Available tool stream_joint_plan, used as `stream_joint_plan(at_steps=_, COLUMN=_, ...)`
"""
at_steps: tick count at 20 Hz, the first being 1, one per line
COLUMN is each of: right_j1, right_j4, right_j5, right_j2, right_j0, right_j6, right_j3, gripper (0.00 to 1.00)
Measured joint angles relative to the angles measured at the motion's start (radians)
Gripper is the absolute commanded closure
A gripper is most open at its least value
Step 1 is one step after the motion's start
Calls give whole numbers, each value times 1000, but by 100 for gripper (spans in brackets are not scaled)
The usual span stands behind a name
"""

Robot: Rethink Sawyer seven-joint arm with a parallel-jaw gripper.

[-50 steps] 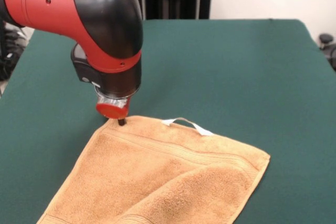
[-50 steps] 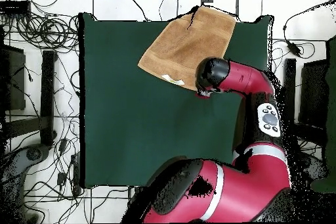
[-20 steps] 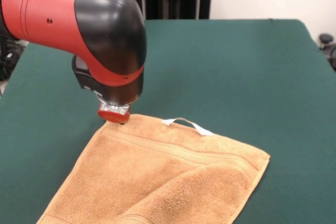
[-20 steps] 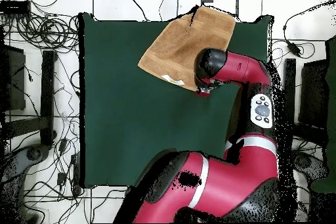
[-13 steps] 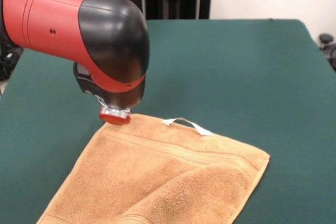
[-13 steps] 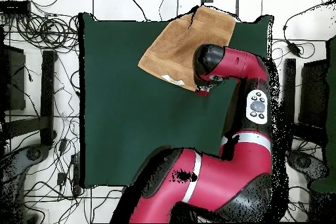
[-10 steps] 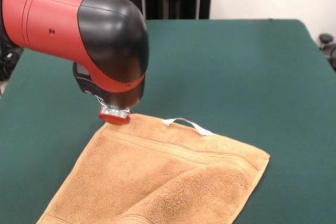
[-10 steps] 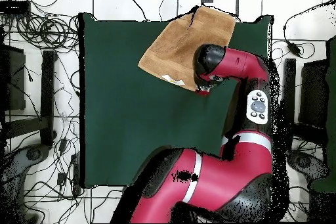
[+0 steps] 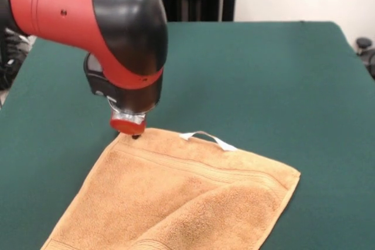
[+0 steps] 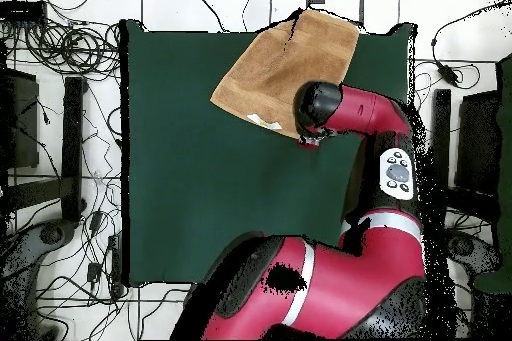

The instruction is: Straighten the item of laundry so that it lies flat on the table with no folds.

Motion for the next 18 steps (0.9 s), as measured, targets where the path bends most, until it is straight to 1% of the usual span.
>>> stream_joint_plan(at_steps=1, right_j1=-22, right_j4=-11, right_j5=-66, right_j2=-2, right_j0=5, right_j6=0, right_j3=46, gripper=100)
stream_joint_plan(at_steps=3, right_j1=-32, right_j4=-20, right_j5=-100, right_j2=-4, right_j0=9, right_j6=0, right_j3=67, gripper=100)
stream_joint_plan(at_steps=4, right_j1=-44, right_j4=-34, right_j5=-145, right_j2=-9, right_j0=16, right_j6=1, right_j3=94, gripper=100)
stream_joint_plan(at_steps=7, right_j1=-62, right_j4=-56, right_j5=-223, right_j2=-25, right_j0=34, right_j6=9, right_j3=135, gripper=100)
stream_joint_plan(at_steps=8, right_j1=-71, right_j4=-71, right_j5=-279, right_j2=-40, right_j0=50, right_j6=19, right_j3=163, gripper=100)
stream_joint_plan(at_steps=12, right_j1=-81, right_j4=-87, right_j5=-375, right_j2=-71, right_j0=79, right_j6=61, right_j3=205, gripper=100)
stream_joint_plan(at_steps=18, right_j1=-89, right_j4=-94, right_j5=-452, right_j2=-89, right_j0=92, right_j6=112, right_j3=238, gripper=100)
